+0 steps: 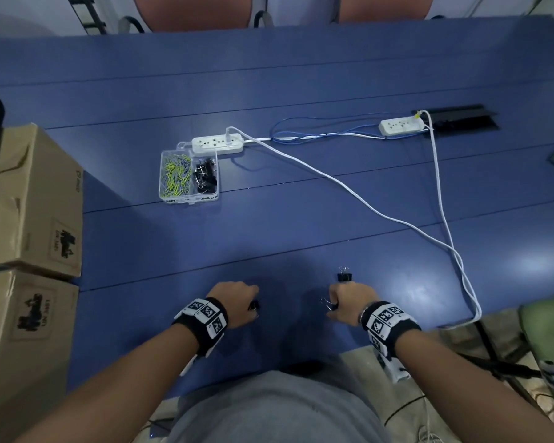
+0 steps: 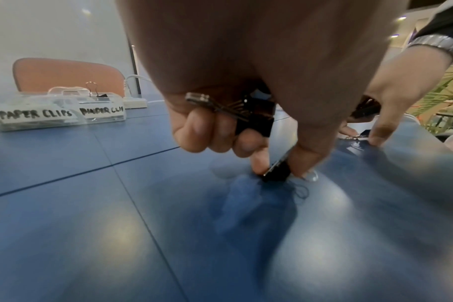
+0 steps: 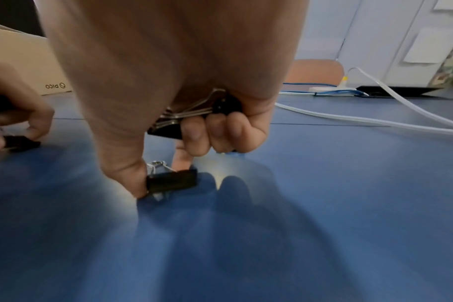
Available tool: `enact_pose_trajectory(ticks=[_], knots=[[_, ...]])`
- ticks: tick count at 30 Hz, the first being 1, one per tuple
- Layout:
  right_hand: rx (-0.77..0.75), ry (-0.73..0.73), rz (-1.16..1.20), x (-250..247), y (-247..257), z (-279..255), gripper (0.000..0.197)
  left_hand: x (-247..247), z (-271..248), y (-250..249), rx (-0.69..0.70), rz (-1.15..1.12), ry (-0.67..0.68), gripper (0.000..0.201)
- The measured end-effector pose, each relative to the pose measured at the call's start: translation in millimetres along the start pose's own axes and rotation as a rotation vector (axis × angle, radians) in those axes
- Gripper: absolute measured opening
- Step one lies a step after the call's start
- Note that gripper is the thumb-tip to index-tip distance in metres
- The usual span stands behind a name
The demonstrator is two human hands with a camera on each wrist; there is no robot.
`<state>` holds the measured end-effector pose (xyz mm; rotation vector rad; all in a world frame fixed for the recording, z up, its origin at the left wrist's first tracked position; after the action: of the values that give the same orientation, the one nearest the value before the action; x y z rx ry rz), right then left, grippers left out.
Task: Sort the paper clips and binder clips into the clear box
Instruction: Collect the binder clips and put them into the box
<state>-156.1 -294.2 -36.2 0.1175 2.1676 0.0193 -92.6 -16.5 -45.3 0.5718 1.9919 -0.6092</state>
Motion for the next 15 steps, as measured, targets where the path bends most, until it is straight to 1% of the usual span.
enact_pose_trajectory(ticks=[2,4,7,9,12,15], knots=[[0.022,-0.036,0.027,-2,-2,0,0.028,1,4,1,-0.024,-0.017,-0.030,0.026],[0.073,-0.130,0.080,-5,-7,2,0.023,2,7,2,-0.048,-0.036,-0.060,0.025],[0.166,-0.280,0.170,-13,-17,8,0.024,4,9,2,-0.061,-0.053,-0.058,0.025],[0.216,-0.358,0.245,-18,-26,13,0.017,5,10,2,-0.068,-0.070,-0.057,0.025],[0.251,-0.401,0.311,-21,-36,19,0.010,6,12,1,-0.079,-0.096,-0.055,0.026],[0.248,-0.391,0.301,-18,-41,23,0.016,6,13,1,-0.085,-0.110,-0.046,0.026]])
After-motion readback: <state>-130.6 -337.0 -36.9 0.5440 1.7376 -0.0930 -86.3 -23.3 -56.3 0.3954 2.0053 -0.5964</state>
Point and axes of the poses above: each hand's wrist, its own z-axis towards the middle knuckle, its own x-axis out of the palm, y = z × x, the point moved 1 cm from there along z, towards the middle knuckle, and after that the axes turned 6 degrees about -y, right-handed, at the moved point
